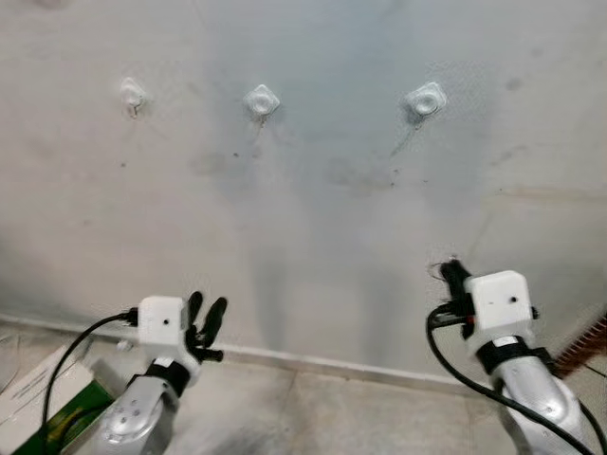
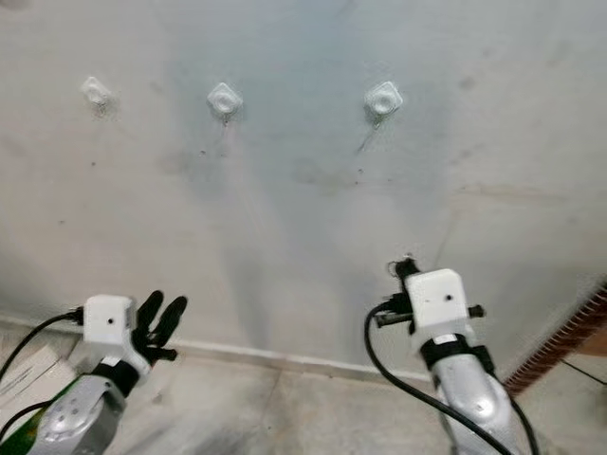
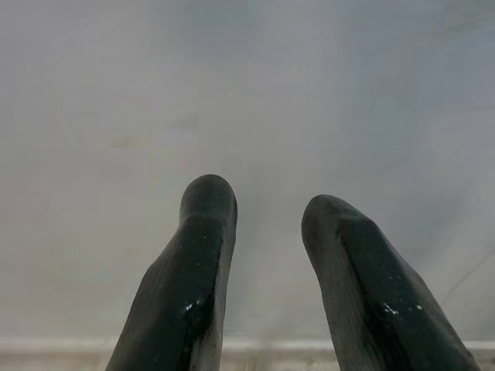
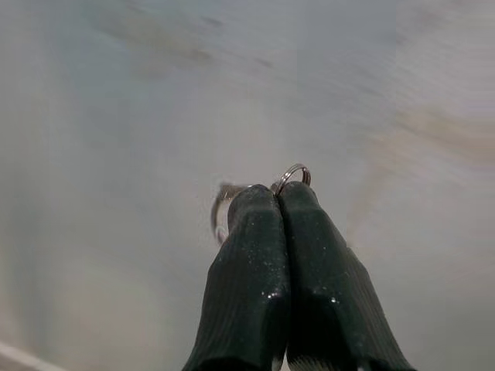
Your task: Hang keys on a hook
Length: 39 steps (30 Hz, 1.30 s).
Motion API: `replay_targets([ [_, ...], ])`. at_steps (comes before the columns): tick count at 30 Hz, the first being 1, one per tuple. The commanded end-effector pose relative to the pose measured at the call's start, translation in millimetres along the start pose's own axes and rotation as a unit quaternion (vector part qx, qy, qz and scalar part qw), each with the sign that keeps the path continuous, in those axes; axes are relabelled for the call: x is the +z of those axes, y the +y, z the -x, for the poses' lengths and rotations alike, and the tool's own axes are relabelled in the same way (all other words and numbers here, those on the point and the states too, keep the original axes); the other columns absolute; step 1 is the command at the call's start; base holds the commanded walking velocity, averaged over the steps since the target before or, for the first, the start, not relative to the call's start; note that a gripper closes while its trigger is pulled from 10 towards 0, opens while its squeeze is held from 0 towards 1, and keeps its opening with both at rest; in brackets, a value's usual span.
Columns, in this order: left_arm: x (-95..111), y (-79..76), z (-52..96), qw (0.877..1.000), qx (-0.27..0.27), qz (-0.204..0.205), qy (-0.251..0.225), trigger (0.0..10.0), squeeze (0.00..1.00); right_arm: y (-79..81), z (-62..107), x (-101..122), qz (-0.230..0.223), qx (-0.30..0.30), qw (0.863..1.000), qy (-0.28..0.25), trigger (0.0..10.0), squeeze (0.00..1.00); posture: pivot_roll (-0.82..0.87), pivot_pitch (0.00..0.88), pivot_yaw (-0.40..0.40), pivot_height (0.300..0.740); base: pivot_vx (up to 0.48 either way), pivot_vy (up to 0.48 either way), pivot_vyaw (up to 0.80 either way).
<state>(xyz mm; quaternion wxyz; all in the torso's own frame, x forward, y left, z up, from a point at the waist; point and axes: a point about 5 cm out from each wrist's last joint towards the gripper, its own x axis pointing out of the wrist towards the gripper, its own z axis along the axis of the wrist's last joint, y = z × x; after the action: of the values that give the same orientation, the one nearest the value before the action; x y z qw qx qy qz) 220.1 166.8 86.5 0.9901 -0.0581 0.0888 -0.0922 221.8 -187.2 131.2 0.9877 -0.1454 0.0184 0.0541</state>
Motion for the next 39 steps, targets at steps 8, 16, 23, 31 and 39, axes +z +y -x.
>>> replay_targets([
  [8,-0.7,-5.1,-0.1,1.000,-0.007,0.003,0.006,10.0,0.00,-1.0,-0.7,4.7,0.000,-0.004,1.000,-0.004,10.0,0.00,-0.07,0.000,0.077,0.740,0.309,0.000,0.00],
  [16,-0.6,-2.7,2.2,1.000,0.004,0.001,0.006,10.0,0.00,-1.1,-1.2,4.0,0.002,0.001,1.000,-0.003,10.0,0.00,-0.06,0.000,0.071,0.740,0.000,0.000,0.00],
  [23,-3.9,1.5,3.7,1.000,0.018,-0.009,0.014,10.0,0.00,4.7,-6.3,6.2,0.004,0.018,1.000,-0.009,10.0,0.00,-0.06,0.000,0.069,0.740,0.000,0.000,0.00],
  [31,2.3,-13.6,3.0,0.996,-0.066,-0.060,-0.006,10.0,0.00,10.3,-21.1,20.4,0.005,0.048,0.998,-0.044,10.0,0.00,-0.05,0.000,0.079,0.740,0.000,0.000,0.00],
  [39,1.5,-14.3,-4.7,0.997,-0.050,-0.064,0.002,10.0,0.00,14.9,-44.2,41.6,0.007,0.081,0.993,-0.083,10.0,0.00,-0.05,0.000,0.084,0.740,0.000,0.000,0.00],
])
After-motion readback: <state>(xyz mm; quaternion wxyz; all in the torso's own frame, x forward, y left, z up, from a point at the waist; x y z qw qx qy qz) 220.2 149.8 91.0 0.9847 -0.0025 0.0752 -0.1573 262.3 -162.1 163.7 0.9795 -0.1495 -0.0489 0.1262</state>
